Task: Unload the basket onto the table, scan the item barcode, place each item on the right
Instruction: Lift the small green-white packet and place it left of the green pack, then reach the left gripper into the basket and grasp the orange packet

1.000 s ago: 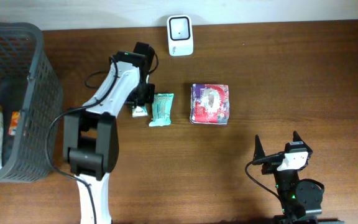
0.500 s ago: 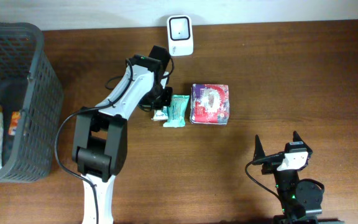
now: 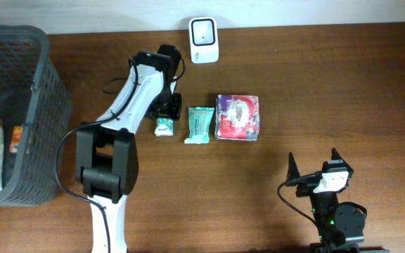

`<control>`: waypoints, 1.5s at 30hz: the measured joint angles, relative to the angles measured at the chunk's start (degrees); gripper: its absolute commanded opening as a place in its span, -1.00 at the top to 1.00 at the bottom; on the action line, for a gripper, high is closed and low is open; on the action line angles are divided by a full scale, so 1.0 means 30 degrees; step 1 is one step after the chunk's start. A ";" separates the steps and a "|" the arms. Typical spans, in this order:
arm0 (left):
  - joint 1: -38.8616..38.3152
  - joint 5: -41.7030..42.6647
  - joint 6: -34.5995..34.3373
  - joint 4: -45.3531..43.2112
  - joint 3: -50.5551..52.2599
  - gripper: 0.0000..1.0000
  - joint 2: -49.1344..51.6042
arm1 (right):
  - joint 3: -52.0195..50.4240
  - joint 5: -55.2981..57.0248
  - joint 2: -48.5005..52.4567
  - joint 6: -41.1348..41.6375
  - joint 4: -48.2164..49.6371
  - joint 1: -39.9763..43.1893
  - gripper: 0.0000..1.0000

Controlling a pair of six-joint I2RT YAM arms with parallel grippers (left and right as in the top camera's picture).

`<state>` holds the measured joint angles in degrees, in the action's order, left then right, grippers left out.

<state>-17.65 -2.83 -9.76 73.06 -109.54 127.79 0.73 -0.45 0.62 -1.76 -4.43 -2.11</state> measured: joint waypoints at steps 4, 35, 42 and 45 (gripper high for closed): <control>0.0080 0.0022 -0.0022 0.3475 -0.4656 -0.32 0.0277 | 0.0000 -0.0007 0.0000 0.0007 0.0000 0.0000 -0.97; 1.4229 -0.1712 -0.3031 0.6885 -1.5803 -0.82 -0.4313 | 0.0000 0.0000 -0.0015 0.0000 -0.0007 0.0000 -0.97; 1.6007 -0.1690 -0.0736 0.3825 -1.1132 -0.99 -0.4313 | 0.0000 0.0000 -0.0015 0.0007 -0.0007 0.0000 -0.97; 1.5999 -0.1967 -0.0073 0.2419 -0.8306 -0.99 -0.4299 | 0.0000 0.0000 -0.0015 0.0000 -0.0007 0.0000 -0.97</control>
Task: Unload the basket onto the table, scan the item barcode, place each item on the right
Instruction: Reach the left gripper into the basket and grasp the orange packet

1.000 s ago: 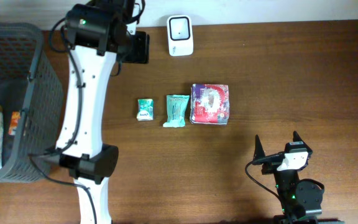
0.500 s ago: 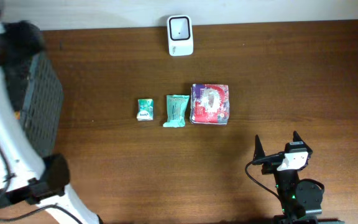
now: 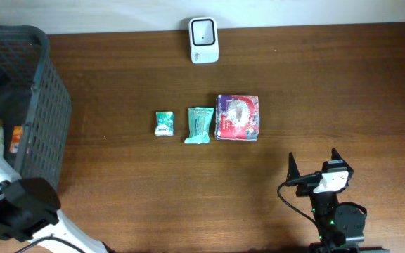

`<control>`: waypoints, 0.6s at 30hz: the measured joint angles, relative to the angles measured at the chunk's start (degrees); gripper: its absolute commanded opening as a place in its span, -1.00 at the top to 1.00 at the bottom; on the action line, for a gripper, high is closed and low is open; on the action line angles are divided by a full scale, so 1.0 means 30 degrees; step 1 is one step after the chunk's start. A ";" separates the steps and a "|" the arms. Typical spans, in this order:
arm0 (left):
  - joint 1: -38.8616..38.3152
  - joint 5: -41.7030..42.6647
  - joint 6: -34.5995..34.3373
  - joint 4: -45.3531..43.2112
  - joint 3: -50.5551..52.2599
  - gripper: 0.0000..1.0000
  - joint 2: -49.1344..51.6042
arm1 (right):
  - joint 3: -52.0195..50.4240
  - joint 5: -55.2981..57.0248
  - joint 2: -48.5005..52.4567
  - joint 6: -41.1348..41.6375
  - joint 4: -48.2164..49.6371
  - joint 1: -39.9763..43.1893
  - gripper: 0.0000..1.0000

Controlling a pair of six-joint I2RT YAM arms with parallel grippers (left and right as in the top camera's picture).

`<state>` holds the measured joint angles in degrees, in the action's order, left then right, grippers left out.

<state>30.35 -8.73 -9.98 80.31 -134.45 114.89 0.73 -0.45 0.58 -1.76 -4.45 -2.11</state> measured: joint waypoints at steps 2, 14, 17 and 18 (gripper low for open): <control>0.0000 -0.0291 0.0525 -0.1239 0.1668 -0.89 -0.0015 | 0.0000 0.0000 0.0000 0.0000 0.0007 0.0000 -0.97; 0.0000 -0.0707 0.6958 -0.7089 1.1344 -0.47 0.0036 | 0.0000 0.0000 0.0000 -0.0007 0.0000 0.0000 -0.97; 0.0000 -0.1559 0.7497 -0.8065 1.2495 -0.41 0.0036 | 0.0000 0.0000 0.0000 0.0015 0.0000 0.0000 -0.97; 0.0000 -0.1785 0.7555 -0.8276 1.2728 -0.40 0.0036 | 0.0000 0.0000 0.0000 0.0007 0.0000 0.0000 -0.97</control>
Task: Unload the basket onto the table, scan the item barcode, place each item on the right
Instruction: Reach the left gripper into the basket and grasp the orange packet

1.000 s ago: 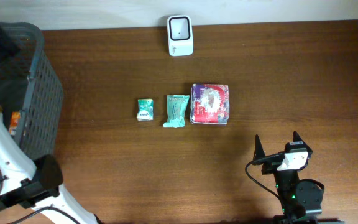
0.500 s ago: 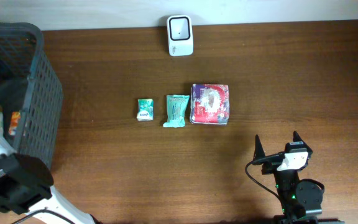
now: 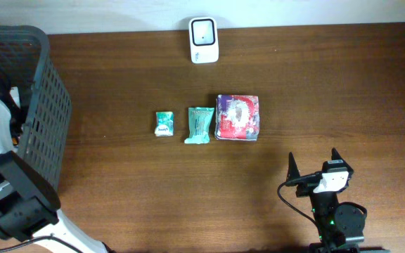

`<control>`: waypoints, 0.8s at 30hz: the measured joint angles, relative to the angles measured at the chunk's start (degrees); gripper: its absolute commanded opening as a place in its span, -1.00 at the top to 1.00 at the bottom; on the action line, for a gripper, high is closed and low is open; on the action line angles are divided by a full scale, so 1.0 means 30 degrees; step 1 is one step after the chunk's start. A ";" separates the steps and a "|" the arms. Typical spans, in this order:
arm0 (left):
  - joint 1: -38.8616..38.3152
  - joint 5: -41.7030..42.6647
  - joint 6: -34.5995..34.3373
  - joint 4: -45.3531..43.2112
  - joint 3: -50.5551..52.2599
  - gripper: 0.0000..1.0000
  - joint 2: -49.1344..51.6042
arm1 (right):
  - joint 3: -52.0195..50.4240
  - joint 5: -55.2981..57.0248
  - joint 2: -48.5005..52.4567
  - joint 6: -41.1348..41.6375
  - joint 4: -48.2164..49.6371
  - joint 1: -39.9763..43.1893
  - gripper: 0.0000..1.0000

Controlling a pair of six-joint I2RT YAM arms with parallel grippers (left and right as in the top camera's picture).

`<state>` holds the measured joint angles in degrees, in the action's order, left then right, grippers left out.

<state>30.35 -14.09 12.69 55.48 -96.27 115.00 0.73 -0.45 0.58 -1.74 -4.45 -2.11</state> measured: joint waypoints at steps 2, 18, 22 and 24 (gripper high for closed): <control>0.0000 -0.0255 0.0058 -0.0474 0.0364 -0.40 0.0000 | 0.0000 0.0000 0.0000 -0.0007 0.0000 0.0000 -0.97; 0.0000 -0.0474 0.2798 -0.6142 0.4058 0.03 -0.0022 | 0.0000 0.0000 0.0000 -0.0015 0.0000 0.0000 -0.97; 0.0000 -0.0474 0.2798 -0.6164 0.4167 0.02 -0.0022 | 0.0000 0.0000 0.0000 0.0000 0.0000 0.0000 -0.97; 0.0000 -0.0466 0.2798 -0.6309 0.4444 0.00 -0.0051 | 0.0000 0.0000 0.0000 -0.0007 0.0000 0.0000 -0.97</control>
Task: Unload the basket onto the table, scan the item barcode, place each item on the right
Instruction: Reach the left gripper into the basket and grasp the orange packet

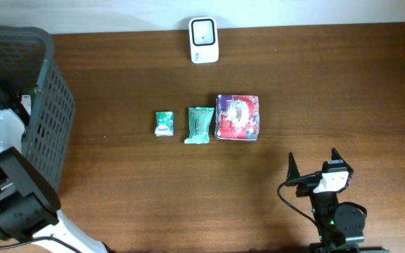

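Three items lie in a row mid-table: a small green packet [163,124], a teal packet [200,125] and a purple-and-red package [238,117]. The white barcode scanner [204,31] stands at the back edge. My left arm reaches into the dark mesh basket [46,119] at the far left. Its gripper is low inside, and its jaws are too dark to read. Whatever is in the basket is hidden under the arm. My right gripper [313,163] rests at the front right, open and empty.
The basket's tall mesh wall stands between my left arm and the row of items. The right arm's base [337,218] sits at the front edge of the brown table [329,84].
My left arm has shifted slightly inside the basket, the gripper a little lower and further right. The items, the scanner and the right arm are unchanged.
My left gripper first stood over the small green packet below the scanner. It then left the packet on the table and was at the basket on the far left. After that it was inside the basket, where it remains.
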`<control>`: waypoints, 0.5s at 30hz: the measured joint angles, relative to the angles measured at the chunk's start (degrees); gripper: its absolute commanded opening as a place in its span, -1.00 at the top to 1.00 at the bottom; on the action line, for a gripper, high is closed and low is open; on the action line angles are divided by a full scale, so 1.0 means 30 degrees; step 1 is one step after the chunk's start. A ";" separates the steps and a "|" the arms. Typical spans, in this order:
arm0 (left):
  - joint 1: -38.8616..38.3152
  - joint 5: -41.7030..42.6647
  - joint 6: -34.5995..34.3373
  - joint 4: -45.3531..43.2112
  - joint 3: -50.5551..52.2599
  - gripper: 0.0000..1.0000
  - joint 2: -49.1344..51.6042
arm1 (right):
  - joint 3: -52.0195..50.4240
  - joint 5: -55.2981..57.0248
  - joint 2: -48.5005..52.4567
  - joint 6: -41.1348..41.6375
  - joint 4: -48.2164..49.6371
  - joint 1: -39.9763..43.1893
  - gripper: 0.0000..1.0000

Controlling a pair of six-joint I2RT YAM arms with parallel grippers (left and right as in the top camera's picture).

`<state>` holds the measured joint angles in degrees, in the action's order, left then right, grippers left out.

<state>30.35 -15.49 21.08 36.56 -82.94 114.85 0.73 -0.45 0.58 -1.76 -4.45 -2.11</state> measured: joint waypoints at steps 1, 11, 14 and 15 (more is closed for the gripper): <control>0.0000 0.0007 0.0000 -0.0015 0.0313 -0.09 0.0000 | 0.0000 0.0000 0.0000 0.0000 0.0000 0.0000 -0.97; 0.0109 0.1596 0.0284 0.0029 0.0612 0.85 0.0007 | 0.0000 0.0000 0.0000 0.0000 0.0000 0.0000 -0.97; 0.0233 0.1756 0.0226 -0.0182 0.0612 1.00 0.0000 | 0.0000 0.0000 0.0000 0.0007 0.0000 0.0000 -0.97; 0.0291 0.1858 0.0124 -0.0189 0.0612 1.00 -0.0029 | 0.0000 0.0000 0.0000 0.0015 0.0000 0.0000 -0.97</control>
<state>31.22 -9.91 21.45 35.99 -81.10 114.76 0.73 -0.45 0.58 -1.72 -4.45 -2.11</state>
